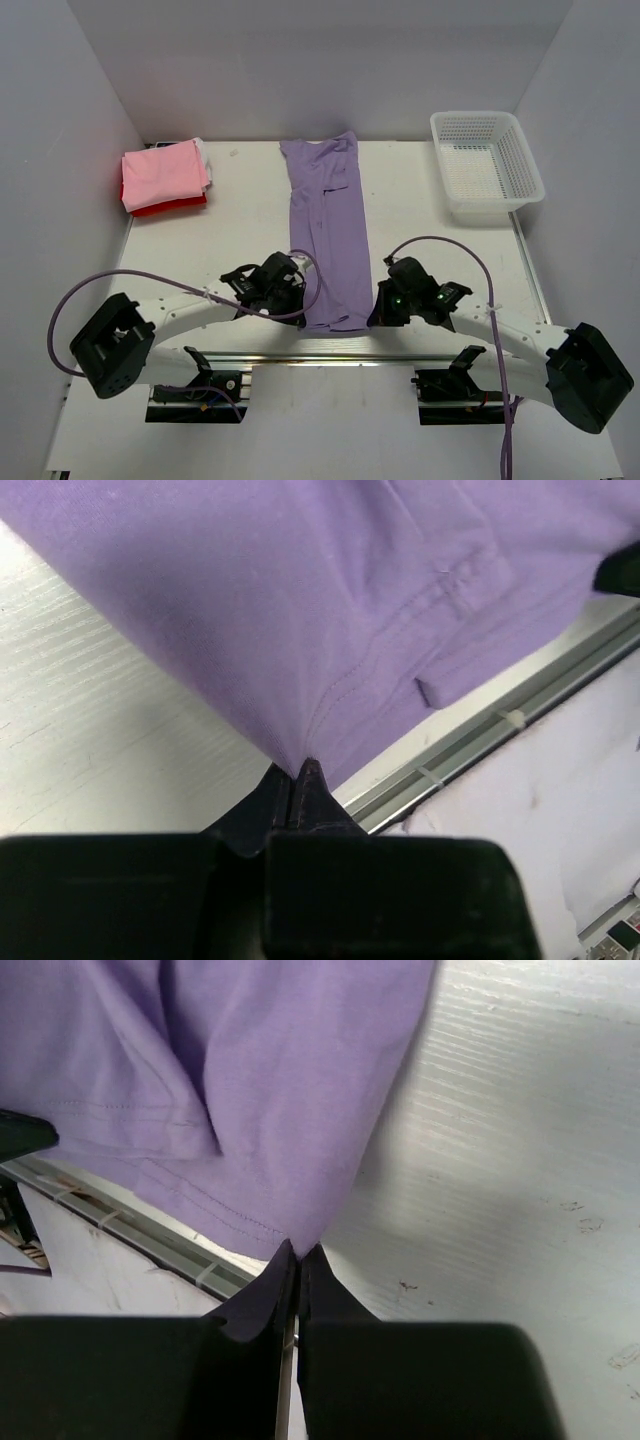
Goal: Fold and stack the t-shirts
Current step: Grab the bottom of the folded rectangular tshirt with both arms, then fold the folded rectangular tshirt in 1/3 of the way
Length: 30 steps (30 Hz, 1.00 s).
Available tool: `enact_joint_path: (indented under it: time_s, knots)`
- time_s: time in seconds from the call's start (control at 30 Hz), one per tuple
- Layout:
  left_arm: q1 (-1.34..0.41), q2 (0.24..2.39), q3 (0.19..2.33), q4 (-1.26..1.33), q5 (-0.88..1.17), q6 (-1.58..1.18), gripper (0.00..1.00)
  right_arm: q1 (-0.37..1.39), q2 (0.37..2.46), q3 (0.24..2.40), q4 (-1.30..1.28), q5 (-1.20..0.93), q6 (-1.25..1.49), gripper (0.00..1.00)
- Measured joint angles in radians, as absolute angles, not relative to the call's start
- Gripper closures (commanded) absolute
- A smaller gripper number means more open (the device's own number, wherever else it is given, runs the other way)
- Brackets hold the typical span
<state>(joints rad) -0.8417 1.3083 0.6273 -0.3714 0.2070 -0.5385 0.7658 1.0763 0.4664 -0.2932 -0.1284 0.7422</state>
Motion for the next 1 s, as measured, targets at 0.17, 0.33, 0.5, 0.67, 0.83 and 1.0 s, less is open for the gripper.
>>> enact_joint_path:
  time_s: [0.17,0.33,0.5,0.67,0.83,1.0]
  knots:
    - [-0.837,1.270,0.634,-0.384,0.201,-0.551,1.00,0.764,1.095,0.524,-0.320,-0.128,0.721,1.00]
    - [-0.820,1.279,0.697,-0.411,0.163,-0.574,1.00,0.743,1.173,0.609,-0.347,-0.113,0.693,1.00]
    - [-0.758,1.368,0.818,-0.411,0.105,-0.581,1.00,0.704,1.268,0.743,-0.387,-0.066,0.652,1.00]
    - [-0.662,1.441,0.923,-0.408,0.066,-0.577,1.00,0.639,1.365,0.885,-0.404,0.002,0.611,1.00]
    - [-0.579,1.502,1.015,-0.405,0.069,-0.562,1.00,0.583,1.497,1.051,-0.417,0.016,0.540,1.00]
    - [-0.526,1.583,1.097,-0.380,0.078,-0.540,1.00,0.540,1.649,1.233,-0.425,0.003,0.476,1.00]
